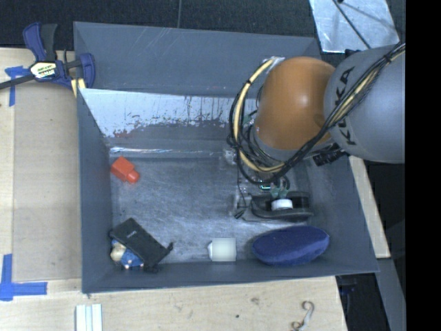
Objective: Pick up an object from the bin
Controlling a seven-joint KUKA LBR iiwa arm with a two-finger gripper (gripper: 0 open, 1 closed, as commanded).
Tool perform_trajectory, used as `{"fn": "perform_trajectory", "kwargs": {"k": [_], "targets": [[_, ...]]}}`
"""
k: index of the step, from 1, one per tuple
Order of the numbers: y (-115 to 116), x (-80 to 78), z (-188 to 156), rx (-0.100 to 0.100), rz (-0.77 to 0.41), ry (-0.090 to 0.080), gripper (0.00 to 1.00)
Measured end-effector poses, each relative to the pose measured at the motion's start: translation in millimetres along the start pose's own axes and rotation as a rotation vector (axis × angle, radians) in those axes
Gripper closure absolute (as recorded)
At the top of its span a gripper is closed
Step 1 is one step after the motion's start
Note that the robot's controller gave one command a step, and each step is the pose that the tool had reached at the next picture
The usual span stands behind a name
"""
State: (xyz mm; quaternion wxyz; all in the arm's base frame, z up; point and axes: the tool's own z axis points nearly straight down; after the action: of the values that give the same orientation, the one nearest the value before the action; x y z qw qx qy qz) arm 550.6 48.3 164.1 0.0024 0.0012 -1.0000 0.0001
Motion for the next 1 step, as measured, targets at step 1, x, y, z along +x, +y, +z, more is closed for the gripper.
{"fn": "perform_trajectory", "kwargs": {"k": [1], "targets": [[101.2,60.8,66.8,-0.002,-0.246,-0.001,0.00]]}}
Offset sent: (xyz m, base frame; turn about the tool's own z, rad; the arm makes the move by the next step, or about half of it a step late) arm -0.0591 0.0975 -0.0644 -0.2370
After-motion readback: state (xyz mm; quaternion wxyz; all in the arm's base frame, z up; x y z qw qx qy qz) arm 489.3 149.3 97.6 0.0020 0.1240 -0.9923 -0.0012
